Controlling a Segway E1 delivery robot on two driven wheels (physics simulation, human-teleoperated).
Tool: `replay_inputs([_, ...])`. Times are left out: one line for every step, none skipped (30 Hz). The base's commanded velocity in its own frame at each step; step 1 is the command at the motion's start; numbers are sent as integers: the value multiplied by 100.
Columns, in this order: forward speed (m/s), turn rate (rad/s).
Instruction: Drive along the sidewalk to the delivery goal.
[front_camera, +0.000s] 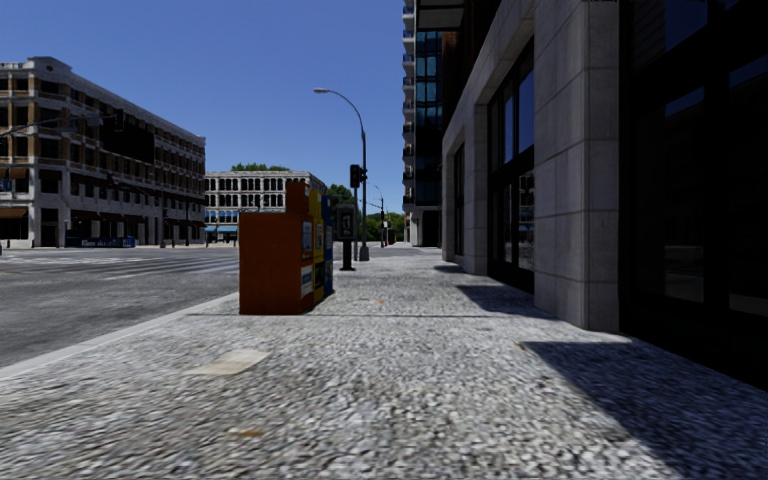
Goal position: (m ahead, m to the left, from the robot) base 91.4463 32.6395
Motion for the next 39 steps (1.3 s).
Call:
replay_inputs([200, 0])
replay_inputs([200, 0])
replay_inputs([200, 0])
replay_inputs([200, 0])
replay_inputs([200, 0])
replay_inputs([200, 0])
replay_inputs([200, 0])
replay_inputs([200, 0])
replay_inputs([200, 0])
replay_inputs([200, 0])
replay_inputs([200, 0])
replay_inputs([200, 0])
replay_inputs([200, 0])
replay_inputs([200, 0])
replay_inputs([200, 0])
replay_inputs([200, 0])
replay_inputs([200, 0])
replay_inputs([200, 0])
replay_inputs([200, 0])
replay_inputs([200, 0])
replay_inputs([200, 0])
replay_inputs([200, 0])
replay_inputs([200, 0])
replay_inputs([200, 0])
replay_inputs([200, 0])
replay_inputs([200, 0])
replay_inputs([200, 0])
replay_inputs([200, 0])
replay_inputs([200, 0])
replay_inputs([200, 0])
replay_inputs([200, 0])
replay_inputs([200, 0])
replay_inputs([200, 0])
replay_inputs([200, 0])
replay_inputs([200, 0])
replay_inputs([200, 0])
replay_inputs([200, 0])
replay_inputs([200, 0])
replay_inputs([200, 0])
